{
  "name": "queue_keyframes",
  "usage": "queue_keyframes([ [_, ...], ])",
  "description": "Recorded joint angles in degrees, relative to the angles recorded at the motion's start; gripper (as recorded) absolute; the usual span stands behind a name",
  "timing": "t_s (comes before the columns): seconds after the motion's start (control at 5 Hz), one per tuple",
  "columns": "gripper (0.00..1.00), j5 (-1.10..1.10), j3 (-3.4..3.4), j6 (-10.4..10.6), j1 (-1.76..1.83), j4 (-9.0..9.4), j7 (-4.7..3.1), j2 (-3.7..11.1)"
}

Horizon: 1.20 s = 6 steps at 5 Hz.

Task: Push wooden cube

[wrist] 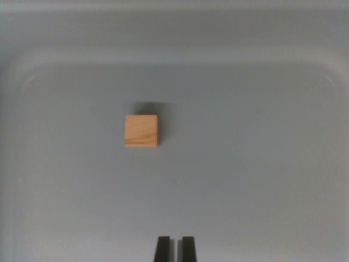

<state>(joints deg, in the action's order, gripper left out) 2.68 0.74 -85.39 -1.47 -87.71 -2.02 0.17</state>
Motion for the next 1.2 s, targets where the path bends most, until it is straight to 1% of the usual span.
queue_keyframes([
  [0.2,0.00,0.00,0.00,0.0,0.00,0.00,0.00,0.00],
  [0.4,0.00,-0.05,-0.17,1.8,0.12,1.23,0.25,0.69],
  [0.6,0.00,-0.05,-0.17,1.8,0.12,1.23,0.25,0.69],
  [0.8,0.00,-0.10,-0.36,3.8,0.25,2.60,0.54,1.45],
  [1.0,0.00,-0.10,-0.36,3.8,0.25,2.60,0.54,1.45],
  [1.2,0.00,-0.15,-0.56,5.9,0.39,4.02,0.83,2.24],
])
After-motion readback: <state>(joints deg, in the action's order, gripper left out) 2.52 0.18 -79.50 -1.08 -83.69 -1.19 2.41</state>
